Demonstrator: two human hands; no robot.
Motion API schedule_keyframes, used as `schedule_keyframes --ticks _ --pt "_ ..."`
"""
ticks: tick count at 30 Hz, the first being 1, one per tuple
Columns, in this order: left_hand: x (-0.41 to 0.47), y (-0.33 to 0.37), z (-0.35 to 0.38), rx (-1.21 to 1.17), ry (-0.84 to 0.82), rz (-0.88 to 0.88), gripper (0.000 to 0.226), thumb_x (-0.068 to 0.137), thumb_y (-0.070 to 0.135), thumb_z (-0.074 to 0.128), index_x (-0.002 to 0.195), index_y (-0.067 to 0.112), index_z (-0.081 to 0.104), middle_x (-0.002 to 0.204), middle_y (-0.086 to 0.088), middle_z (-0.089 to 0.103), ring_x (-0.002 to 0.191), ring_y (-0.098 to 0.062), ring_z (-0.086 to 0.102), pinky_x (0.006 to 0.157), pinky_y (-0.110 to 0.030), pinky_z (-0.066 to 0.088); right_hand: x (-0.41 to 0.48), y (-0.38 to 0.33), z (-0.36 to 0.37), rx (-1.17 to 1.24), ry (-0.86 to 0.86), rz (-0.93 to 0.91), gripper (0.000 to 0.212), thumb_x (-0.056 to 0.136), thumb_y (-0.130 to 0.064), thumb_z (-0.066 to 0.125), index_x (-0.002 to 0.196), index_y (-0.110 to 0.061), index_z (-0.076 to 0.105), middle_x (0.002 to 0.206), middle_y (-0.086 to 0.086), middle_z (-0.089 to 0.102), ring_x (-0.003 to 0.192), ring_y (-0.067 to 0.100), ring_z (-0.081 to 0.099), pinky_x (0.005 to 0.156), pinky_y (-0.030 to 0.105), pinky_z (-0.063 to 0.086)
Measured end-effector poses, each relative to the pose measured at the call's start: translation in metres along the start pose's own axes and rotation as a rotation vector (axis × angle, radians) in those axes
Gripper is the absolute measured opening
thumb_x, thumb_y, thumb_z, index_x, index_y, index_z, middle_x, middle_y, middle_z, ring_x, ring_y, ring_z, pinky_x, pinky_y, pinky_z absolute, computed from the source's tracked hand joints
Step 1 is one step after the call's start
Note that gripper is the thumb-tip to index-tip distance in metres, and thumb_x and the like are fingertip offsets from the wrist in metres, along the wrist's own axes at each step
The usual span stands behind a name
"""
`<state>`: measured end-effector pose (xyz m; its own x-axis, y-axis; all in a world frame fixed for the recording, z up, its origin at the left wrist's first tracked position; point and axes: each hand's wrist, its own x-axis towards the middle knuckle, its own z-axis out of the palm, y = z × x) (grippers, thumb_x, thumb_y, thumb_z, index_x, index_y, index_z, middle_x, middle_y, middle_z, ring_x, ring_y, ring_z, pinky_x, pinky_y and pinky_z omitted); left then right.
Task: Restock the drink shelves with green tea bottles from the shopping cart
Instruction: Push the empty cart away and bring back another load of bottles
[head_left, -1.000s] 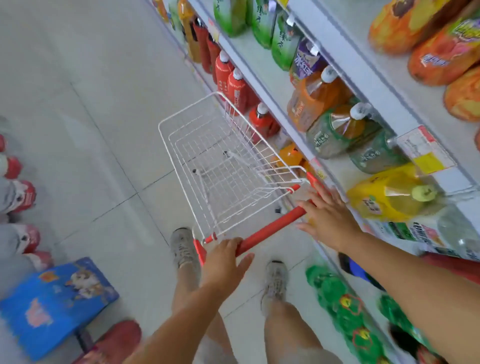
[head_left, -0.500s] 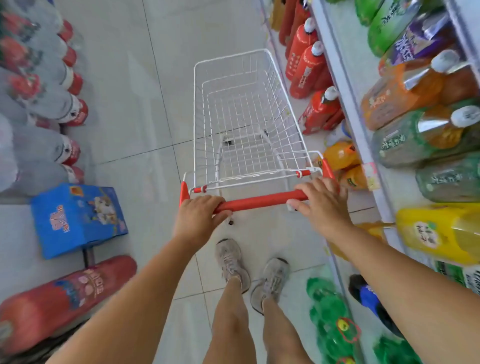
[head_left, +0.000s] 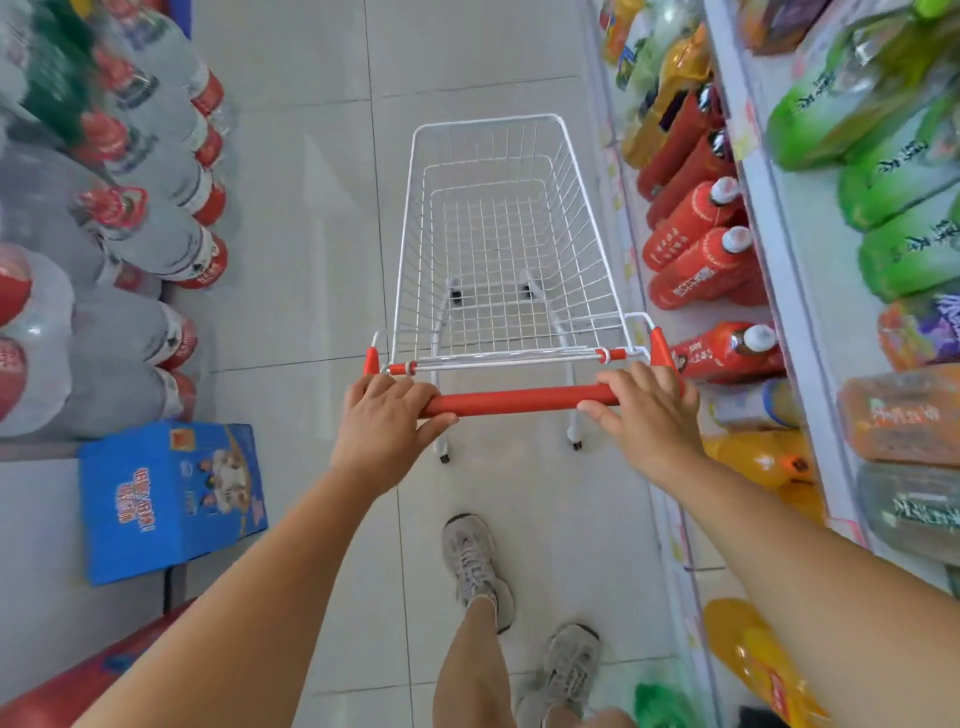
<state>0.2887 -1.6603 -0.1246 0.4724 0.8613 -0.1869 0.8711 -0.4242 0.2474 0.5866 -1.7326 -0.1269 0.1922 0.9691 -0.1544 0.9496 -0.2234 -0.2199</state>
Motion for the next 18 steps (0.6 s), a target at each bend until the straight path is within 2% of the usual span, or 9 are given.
schedule_keyframes --ticks 7,9,13,18 --pt "0.120 -0.075 -0.040 -0.035 0.022 -0.049 0.053 0.087 0.069 0.028 0.098 0.032 0.063 0.092 0.013 0.065 0.095 -0.019 0.055 0.096 -0.032 0.026 0.144 -0.048 -0.014 0.009 -0.002 -0.028 0.058 0.078 -0.066 0.037 0.101 -0.023 0.067 0.098 0.002 0.064 0.100 0.033 0.055 0.083 0.048 0.038" --pt "0.155 -0.094 -0.052 -0.039 0.036 -0.060 0.052 0.086 0.069 0.028 0.096 0.031 0.063 0.089 0.013 0.064 0.093 -0.018 0.054 0.094 -0.031 0.025 0.189 -0.059 -0.018 0.000 0.001 -0.050 0.058 0.079 -0.067 0.038 0.103 -0.023 0.066 0.101 0.001 0.062 0.103 0.032 0.053 0.085 0.046 0.035" --pt "0.229 -0.136 -0.079 -0.014 0.038 -0.086 0.054 0.087 0.070 0.025 0.097 0.033 0.062 0.090 0.014 0.064 0.093 -0.017 0.053 0.093 -0.030 0.023 0.289 -0.084 -0.028 -0.046 -0.150 -0.063 0.051 0.086 -0.063 0.042 0.123 -0.030 0.055 0.122 -0.005 0.052 0.121 0.024 0.037 0.095 0.039 0.020" --pt "0.327 -0.196 -0.111 0.004 0.085 -0.142 0.050 0.087 0.068 0.030 0.094 0.032 0.064 0.086 0.012 0.064 0.089 -0.020 0.056 0.088 -0.031 0.025 0.419 -0.122 -0.045 -0.008 -0.150 -0.120 0.051 0.086 -0.064 0.040 0.121 -0.031 0.055 0.123 -0.006 0.051 0.122 0.023 0.037 0.097 0.040 0.022"
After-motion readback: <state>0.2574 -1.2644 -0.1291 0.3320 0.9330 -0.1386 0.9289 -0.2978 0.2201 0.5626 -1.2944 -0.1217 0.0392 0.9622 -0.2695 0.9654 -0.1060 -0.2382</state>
